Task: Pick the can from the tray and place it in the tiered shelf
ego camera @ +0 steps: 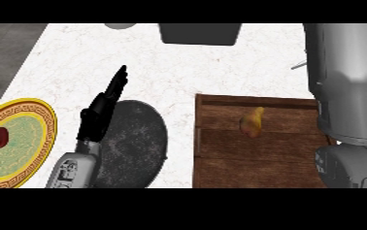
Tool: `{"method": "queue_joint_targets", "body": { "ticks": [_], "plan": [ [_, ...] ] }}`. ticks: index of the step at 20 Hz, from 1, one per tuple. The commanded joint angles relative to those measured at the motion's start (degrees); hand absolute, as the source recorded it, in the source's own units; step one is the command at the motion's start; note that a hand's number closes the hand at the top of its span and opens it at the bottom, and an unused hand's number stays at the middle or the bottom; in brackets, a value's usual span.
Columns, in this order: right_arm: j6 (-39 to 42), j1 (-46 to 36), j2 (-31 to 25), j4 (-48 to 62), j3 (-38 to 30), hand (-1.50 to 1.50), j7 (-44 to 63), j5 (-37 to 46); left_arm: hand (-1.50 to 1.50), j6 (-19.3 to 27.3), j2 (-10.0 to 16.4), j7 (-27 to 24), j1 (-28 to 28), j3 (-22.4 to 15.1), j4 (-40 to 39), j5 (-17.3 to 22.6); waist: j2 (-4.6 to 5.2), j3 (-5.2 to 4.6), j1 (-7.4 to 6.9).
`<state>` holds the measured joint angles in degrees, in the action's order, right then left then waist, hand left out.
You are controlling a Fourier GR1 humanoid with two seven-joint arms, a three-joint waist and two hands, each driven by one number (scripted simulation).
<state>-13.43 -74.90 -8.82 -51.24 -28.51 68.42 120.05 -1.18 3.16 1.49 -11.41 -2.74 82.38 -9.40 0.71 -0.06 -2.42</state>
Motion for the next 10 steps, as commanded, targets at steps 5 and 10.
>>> {"method": "queue_joint_targets", "body": {
  "ticks": [5,10],
  "plan": [
    [-2.68,-3.95,-4.24,5.8,-3.22,1.5,7.7,3.44,0.0,-0.25,-0.49,1.94,-1.96,0.1,0.18,0.51,0.0,0.04,0.44],
    [-0.75,-3.07,-6.21,7.81,-3.21,1.5,5.02,5.59,0.0,-0.75,1.0,-1.59,1.5,1.48,-0.73,0.85,-0.29,0.02,1.02]
  ]
}}
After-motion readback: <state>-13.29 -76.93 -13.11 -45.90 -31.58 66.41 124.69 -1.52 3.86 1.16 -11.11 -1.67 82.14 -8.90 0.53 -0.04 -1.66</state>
